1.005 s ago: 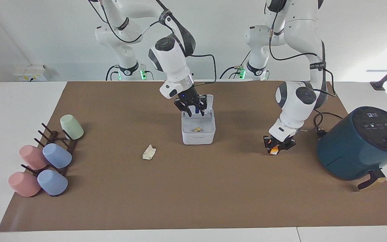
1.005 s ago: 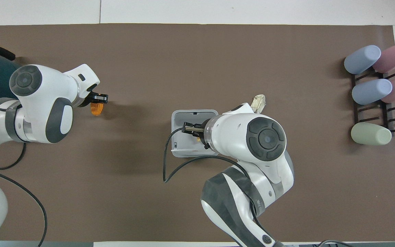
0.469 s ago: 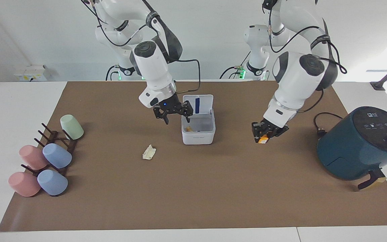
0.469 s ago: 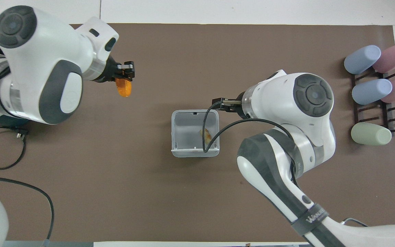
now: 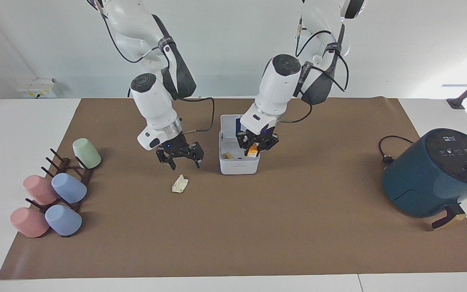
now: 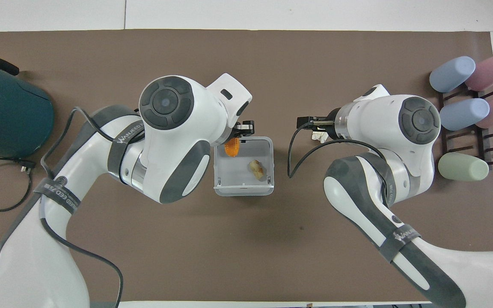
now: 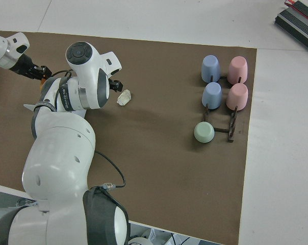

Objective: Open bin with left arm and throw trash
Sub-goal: 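Carry the orange piece over the bin and release it with the left gripper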

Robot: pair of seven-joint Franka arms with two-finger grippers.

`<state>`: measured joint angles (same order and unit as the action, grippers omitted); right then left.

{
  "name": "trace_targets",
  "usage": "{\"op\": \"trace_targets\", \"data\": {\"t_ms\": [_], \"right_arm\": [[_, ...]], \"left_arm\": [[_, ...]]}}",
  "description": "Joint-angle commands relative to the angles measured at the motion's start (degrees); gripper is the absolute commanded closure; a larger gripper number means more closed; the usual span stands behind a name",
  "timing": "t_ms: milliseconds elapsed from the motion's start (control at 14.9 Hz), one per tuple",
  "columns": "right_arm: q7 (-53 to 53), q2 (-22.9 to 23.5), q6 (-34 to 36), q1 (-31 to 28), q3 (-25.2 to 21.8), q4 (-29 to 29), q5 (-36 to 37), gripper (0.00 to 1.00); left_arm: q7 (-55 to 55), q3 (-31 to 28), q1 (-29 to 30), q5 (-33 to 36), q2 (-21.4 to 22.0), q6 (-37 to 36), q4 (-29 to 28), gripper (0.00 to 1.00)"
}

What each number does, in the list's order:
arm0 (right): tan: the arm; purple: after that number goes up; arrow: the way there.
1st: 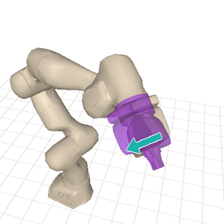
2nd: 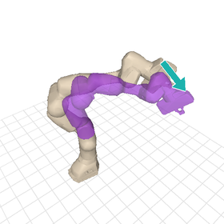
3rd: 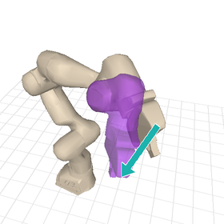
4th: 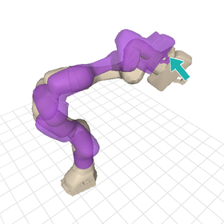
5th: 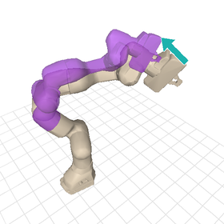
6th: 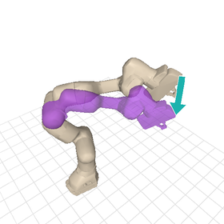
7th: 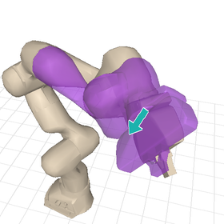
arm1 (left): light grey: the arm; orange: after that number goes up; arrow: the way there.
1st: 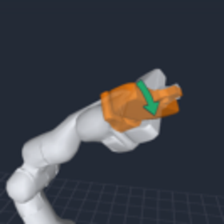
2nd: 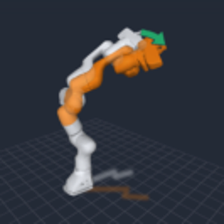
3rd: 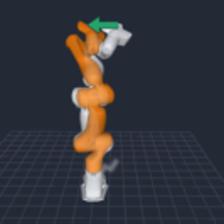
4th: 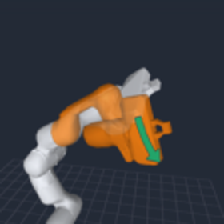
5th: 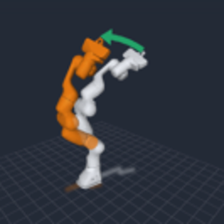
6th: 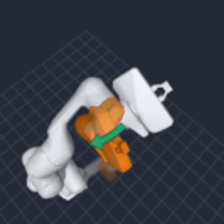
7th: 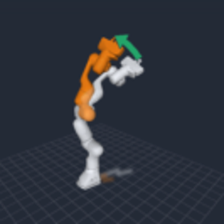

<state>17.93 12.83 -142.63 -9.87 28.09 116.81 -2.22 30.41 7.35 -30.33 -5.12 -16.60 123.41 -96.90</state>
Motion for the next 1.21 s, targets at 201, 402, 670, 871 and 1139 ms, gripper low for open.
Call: {"op": "trace_targets", "data": {"t_ms": [201, 402, 670, 871, 1139], "right_arm": [[-3.87, 4.49, -8.69, -2.43, 0.74, 4.38, 9.67, 0.0], [-4.83, 4.75, -16.16, -5.59, 0.74, 7.81, 17.4, 0.11], [-3.61, 4.66, -16.71, -5.25, 0.82, 8.52, 17.6, 1.0], [3.75, 4.05, -13.91, -4.29, 1.18, 8.43, 17.6, 1.0], [7.46, 0.45, -6.8, -2.79, 1.35, 6.6, 17.34, 1.0]], "left_arm": [[-0.7, -1.11, -2.8, -1.21, 2.71, 6.05, -9.71, 0.87], [-0.88, -1.19, -2.72, -1.21, 2.89, 5.88, -10.07, 0.05], [-0.53, -1.28, -2.63, -1.21, 3.07, 2.99, -8.75, 0.0], [-0.88, -1.9, -0.36, -1.21, 4.55, -3.33, -4.28, 0.0], [-1.23, -1.81, 9.82, -1.21, 5.43, -13.18, 5.04, 0.0]]}}
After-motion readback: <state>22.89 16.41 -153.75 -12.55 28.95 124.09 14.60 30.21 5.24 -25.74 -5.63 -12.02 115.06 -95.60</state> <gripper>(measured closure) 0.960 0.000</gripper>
